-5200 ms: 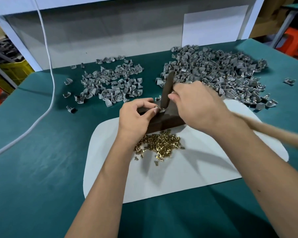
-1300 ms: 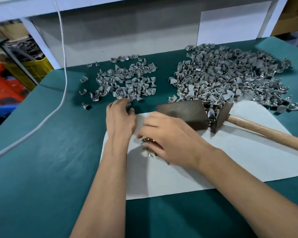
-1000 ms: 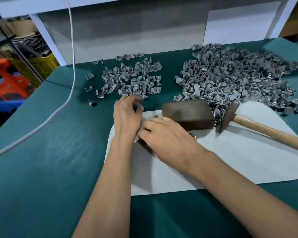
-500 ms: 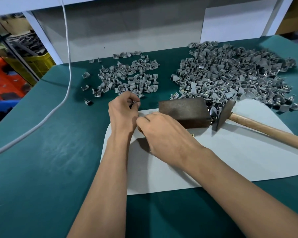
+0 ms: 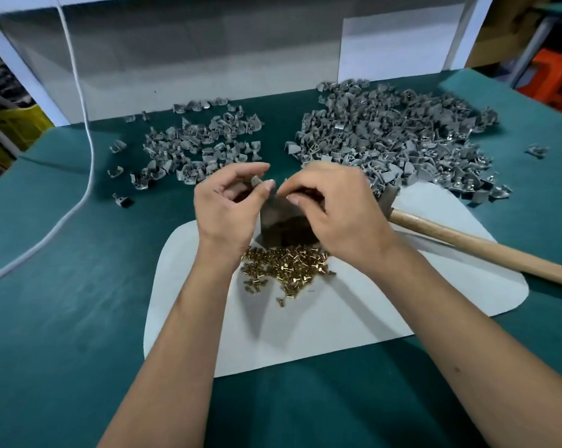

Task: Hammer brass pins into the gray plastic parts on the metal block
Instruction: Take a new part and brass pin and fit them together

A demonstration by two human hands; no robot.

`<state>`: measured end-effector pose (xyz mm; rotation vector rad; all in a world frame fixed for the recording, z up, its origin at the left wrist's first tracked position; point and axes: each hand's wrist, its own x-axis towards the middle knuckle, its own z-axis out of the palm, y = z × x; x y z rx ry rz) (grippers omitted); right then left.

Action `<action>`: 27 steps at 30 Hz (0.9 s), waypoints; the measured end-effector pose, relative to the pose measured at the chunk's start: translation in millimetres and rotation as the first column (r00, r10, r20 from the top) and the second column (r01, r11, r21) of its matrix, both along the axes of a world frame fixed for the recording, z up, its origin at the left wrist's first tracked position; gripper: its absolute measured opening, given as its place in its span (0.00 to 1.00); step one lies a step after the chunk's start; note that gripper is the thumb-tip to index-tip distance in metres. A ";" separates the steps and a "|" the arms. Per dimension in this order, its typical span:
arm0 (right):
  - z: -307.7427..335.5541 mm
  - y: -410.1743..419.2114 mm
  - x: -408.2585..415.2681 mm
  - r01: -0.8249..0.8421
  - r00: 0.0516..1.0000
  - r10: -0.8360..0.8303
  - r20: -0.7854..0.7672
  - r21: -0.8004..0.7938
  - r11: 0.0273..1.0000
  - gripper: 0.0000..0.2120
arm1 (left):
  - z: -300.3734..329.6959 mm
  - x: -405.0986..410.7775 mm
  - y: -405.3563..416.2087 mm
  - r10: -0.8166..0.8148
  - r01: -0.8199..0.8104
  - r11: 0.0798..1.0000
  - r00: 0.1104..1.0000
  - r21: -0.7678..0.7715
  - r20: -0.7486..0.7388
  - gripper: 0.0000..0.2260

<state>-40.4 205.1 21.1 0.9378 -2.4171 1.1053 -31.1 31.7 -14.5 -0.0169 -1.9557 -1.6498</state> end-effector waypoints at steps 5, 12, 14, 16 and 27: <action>-5.4 23.0 -6.1 0.143 0.987 -0.123 0.107 -0.204 0.969 0.07 | 3.4 4.5 14.5 -0.197 0.197 0.980 0.980 0.000 0.015 0.20; -9.3 21.4 -0.1 0.166 0.986 -0.148 0.083 -0.302 0.939 0.16 | 5.2 8.4 19.8 -0.326 0.324 0.945 0.945 0.044 0.039 0.14; -9.9 20.9 0.4 0.161 0.986 -0.143 0.081 -0.302 0.940 0.17 | 5.3 8.8 19.4 -0.349 0.347 0.936 0.936 0.059 0.038 0.15; -10.5 20.5 0.3 0.157 0.987 -0.140 0.080 -0.294 0.943 0.18 | 5.4 9.4 19.4 -0.359 0.357 0.932 0.933 0.059 0.033 0.14; -14.7 18.4 0.2 0.142 0.989 -0.121 0.086 -0.313 0.939 0.17 | 4.5 8.2 17.8 -0.348 0.341 0.930 0.937 0.135 0.029 0.15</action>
